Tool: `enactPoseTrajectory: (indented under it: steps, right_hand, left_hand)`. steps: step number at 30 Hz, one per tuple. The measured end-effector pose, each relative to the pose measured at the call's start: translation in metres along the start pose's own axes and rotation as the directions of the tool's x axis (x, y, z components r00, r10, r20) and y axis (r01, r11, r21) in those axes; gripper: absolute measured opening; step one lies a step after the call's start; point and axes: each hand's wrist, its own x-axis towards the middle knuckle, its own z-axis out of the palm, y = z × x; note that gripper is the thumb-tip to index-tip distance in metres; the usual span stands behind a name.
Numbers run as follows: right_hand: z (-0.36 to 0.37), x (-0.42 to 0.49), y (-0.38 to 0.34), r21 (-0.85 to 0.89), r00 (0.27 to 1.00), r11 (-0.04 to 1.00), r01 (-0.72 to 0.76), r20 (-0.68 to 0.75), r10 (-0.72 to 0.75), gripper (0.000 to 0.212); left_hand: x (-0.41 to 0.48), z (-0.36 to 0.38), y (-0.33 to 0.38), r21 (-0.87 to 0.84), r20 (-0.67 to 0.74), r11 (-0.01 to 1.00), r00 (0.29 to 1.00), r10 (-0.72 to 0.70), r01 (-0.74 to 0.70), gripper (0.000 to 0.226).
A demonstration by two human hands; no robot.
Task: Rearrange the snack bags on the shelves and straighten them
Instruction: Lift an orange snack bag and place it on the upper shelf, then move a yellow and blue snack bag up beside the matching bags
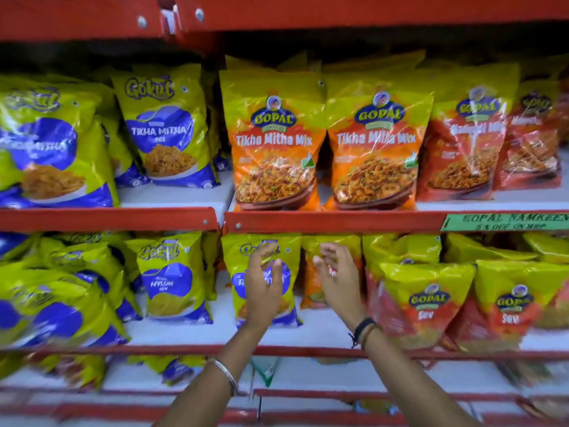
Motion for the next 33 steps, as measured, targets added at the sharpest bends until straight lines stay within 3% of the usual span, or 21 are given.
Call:
enactPoseTrajectory:
  steps: [6,9,11,13,16,22,28,33]
  right_hand:
    - [0.068,-0.023,0.048,0.004,0.925,0.946,-0.325,0.211,0.317,0.041]
    - [0.084,-0.027,0.074,-0.002,0.845,0.899,-0.438,0.342,0.412,0.065]
    - [0.093,-0.029,0.095,-0.051,0.803,0.869,-0.492,0.357,0.476,0.083]
    - [0.095,-0.034,0.103,-0.020,0.798,0.864,-0.503,0.372,0.474,0.070]
    - [0.098,-0.035,0.103,-0.010,0.818,0.877,-0.480,0.357,0.452,0.048]
    - [0.103,-0.045,0.104,0.036,0.860,0.891,-0.453,0.280,0.426,0.035]
    - [0.101,-0.072,0.086,0.076,0.877,0.893,-0.444,0.241,0.415,0.028]
    - [0.093,-0.091,0.054,0.136,0.909,0.912,-0.387,0.219,0.354,0.036]
  left_hand:
    - [-0.005,-0.046,-0.086,0.122,0.014,0.934,0.941,-0.339,0.335,0.064]
    - [-0.010,-0.062,-0.120,0.163,0.090,0.863,0.864,-0.496,0.478,0.073]
    - [-0.014,-0.070,-0.140,0.149,0.136,0.821,0.811,-0.569,0.552,0.073]
    - [-0.016,-0.074,-0.153,0.130,0.155,0.793,0.778,-0.609,0.595,0.070]
    - [-0.009,-0.075,-0.163,0.127,0.227,0.810,0.778,-0.585,0.572,0.066]
    - [-0.010,-0.081,-0.179,0.135,0.258,0.860,0.821,-0.509,0.491,0.060]
    - [-0.033,-0.108,-0.151,0.041,0.223,0.873,0.847,-0.482,0.486,0.045]
    - [-0.041,-0.136,-0.117,0.012,0.211,0.877,0.856,-0.472,0.480,0.039]
